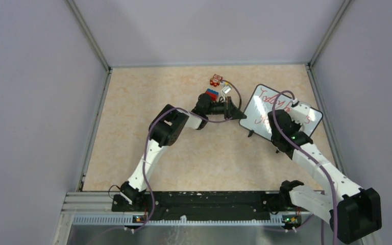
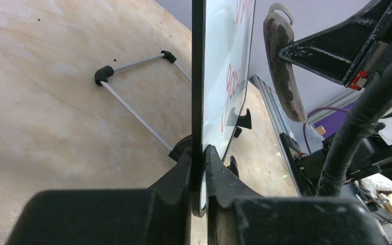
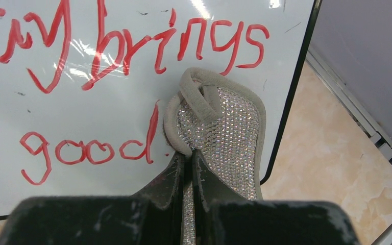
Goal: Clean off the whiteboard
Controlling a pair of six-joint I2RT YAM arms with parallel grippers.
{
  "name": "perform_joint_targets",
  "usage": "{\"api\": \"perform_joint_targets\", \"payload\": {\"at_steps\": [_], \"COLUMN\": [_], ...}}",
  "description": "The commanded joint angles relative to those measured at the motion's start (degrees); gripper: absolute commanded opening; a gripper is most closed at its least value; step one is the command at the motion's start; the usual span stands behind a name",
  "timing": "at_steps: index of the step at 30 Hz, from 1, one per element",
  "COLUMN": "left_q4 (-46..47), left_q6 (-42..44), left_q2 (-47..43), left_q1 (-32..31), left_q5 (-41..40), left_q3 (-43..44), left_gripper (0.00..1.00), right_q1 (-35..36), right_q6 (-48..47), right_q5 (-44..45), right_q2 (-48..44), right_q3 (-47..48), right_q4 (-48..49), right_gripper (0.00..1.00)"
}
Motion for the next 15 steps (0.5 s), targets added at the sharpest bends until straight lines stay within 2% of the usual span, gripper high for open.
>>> {"api": "perform_joint_targets", "payload": {"at_steps": [1,15], "left_q4": [-1.6,-2.9], "left_q6": [3.0,1.6], "left_q2": [0.8,1.9], "left_q1": [-0.3,0.9], "left_q5": [-1.8,-3.8], "left_q3": [1.4,0.2], "left_gripper": [0.00,0.00], "right_q1": [-2.5,-3.3], "right_q6": [-0.6,-6.9], "right_q5": [0.3,-7.1], "right_q2": [0.7,7.9], "right_q3": [0.4,0.9], "right_q4": [2.5,10.8], "right_gripper": [0.00,0.00]}}
